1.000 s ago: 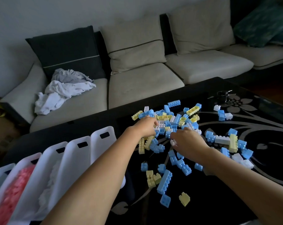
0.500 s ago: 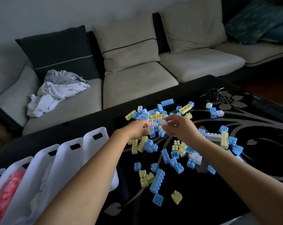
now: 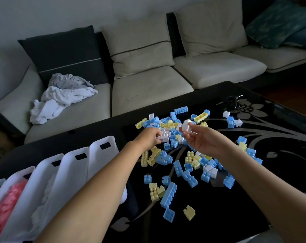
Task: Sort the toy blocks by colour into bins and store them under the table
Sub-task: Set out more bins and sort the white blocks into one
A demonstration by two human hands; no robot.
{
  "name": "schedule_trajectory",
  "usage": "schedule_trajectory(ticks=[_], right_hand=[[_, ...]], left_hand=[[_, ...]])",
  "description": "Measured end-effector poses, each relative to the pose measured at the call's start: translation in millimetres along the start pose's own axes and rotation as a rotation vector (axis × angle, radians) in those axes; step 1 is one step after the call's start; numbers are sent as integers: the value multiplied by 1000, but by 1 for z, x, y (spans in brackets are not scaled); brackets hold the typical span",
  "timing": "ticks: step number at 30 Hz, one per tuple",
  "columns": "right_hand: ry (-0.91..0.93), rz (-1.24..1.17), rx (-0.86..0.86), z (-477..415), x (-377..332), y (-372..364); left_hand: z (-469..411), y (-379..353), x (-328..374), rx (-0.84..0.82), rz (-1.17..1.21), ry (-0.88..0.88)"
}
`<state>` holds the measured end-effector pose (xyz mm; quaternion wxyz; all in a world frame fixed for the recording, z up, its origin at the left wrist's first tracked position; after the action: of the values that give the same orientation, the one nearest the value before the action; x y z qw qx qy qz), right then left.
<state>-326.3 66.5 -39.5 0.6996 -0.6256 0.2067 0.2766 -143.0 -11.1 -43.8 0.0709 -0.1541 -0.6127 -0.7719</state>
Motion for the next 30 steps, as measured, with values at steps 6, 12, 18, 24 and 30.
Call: schedule_trajectory(ticks=[6,12,18,24,30], right_hand=[[-61,-86,-96,6,6,-8],[-57,133,-168,20,15,-29],[-144,402,-273,23,62,-80],[-307,361,-399,17,136,-182],[-501,351,-444,15,225,-260]], left_hand=[[25,37,-4,68,580,163],[85,63,-45,-327,1679,399],[157,86,-140,-47,1570,432],[211,92,-238,417,825,649],[226,82,-271,476,302,658]])
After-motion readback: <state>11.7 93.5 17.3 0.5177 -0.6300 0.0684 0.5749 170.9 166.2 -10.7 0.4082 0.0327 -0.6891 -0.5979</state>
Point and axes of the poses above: each hand's wrist, its own z-axis away from the middle knuckle, its own y-axis out of the back of the hand, x = y × z, the point moved 2 cm from there along -z, towards the middle knuckle, and after that the axes turned 15 degrees about y, right-handed, at the moved point
